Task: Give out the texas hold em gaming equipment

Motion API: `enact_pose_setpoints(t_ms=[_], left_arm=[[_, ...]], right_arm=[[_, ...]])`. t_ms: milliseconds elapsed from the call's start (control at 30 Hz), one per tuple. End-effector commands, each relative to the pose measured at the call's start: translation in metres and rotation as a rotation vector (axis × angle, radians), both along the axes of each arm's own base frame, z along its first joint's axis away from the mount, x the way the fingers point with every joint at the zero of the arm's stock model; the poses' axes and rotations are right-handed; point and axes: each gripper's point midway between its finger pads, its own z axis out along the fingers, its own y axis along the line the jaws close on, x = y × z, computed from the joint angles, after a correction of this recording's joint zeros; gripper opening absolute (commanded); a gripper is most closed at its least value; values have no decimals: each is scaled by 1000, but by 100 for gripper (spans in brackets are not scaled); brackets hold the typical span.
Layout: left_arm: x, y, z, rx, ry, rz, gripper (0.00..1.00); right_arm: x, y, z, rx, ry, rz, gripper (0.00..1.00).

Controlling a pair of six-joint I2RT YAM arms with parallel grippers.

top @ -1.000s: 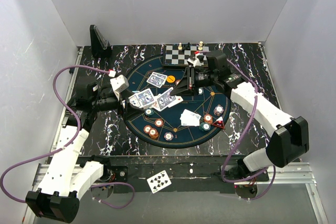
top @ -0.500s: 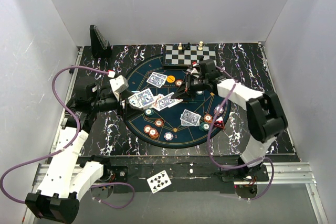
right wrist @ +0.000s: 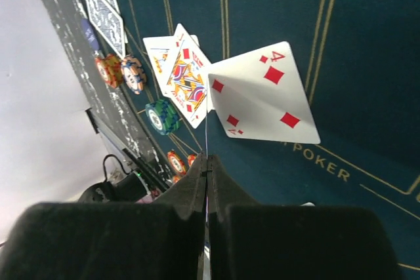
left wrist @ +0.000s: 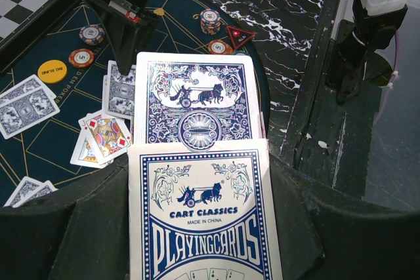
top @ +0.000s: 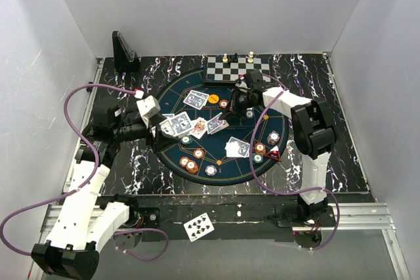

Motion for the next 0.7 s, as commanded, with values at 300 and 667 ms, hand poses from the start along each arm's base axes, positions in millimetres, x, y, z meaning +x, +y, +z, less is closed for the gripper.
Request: enact_pose_setpoints(t_ms=[300, 667], left_arm=[[-4, 0, 13, -12, -48, -15, 0], [-5, -1, 15, -14, -47, -16, 0]], right_arm=[[-14, -12, -41, -174, 68, 60, 9], [-11, -16, -26, -264, 10, 85, 47]])
